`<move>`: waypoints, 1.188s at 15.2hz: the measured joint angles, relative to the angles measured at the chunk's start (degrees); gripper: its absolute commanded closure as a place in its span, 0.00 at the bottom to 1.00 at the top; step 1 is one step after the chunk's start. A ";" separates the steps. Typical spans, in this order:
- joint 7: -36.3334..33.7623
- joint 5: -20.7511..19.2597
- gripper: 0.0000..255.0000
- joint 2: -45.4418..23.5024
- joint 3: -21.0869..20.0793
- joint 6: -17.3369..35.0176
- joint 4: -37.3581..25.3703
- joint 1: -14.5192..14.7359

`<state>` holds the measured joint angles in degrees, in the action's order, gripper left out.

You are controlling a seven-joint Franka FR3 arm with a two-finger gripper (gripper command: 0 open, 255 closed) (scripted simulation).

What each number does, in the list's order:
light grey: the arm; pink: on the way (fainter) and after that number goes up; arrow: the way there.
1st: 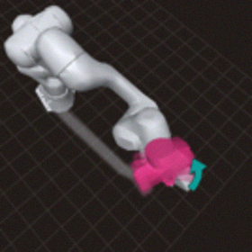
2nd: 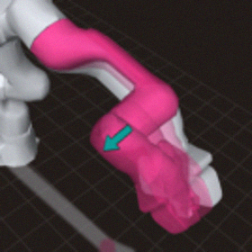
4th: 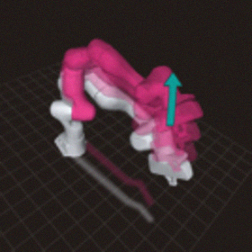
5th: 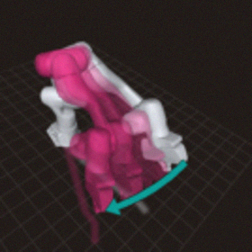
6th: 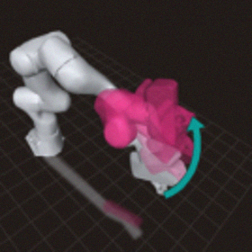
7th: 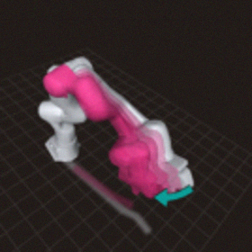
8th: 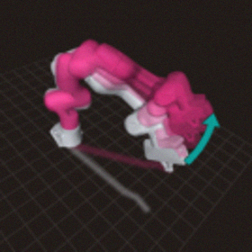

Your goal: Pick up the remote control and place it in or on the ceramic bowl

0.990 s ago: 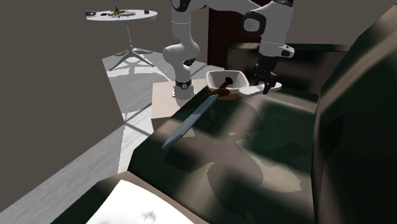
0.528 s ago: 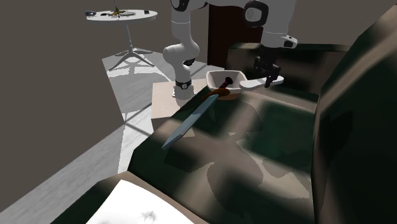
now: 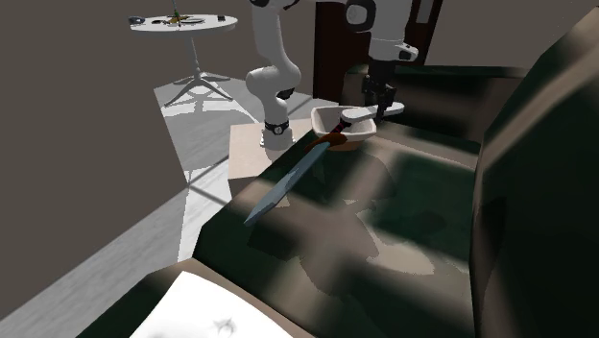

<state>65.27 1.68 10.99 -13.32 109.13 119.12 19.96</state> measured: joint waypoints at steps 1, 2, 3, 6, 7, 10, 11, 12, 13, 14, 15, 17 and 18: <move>0.29 0.51 1.00 2.26 0.13 0.27 2.45 0.12; 0.39 0.97 1.00 4.25 0.17 -0.05 4.10 0.31; 0.64 1.49 1.00 6.76 0.32 -0.25 6.39 0.52; 1.23 2.92 1.00 14.09 0.78 -0.92 13.00 1.31; 1.35 3.38 1.00 16.71 0.92 -1.51 15.00 1.66; 1.52 4.55 1.00 23.86 1.23 -2.64 20.98 2.76; 1.41 4.71 1.00 24.39 1.12 -2.27 21.86 2.91; 1.41 4.82 1.00 24.63 1.06 -1.65 22.73 2.99; 1.39 4.89 1.00 24.58 0.97 -0.92 23.41 3.03; 1.40 4.96 1.00 24.58 0.91 -0.23 24.10 3.06; 1.39 5.03 1.00 24.51 0.83 0.54 24.81 3.09; 1.35 5.16 1.00 24.15 0.61 2.21 26.12 3.15; 1.41 5.19 1.00 24.02 0.58 2.97 26.75 3.14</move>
<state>66.68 6.86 35.00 -12.74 112.10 145.88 23.10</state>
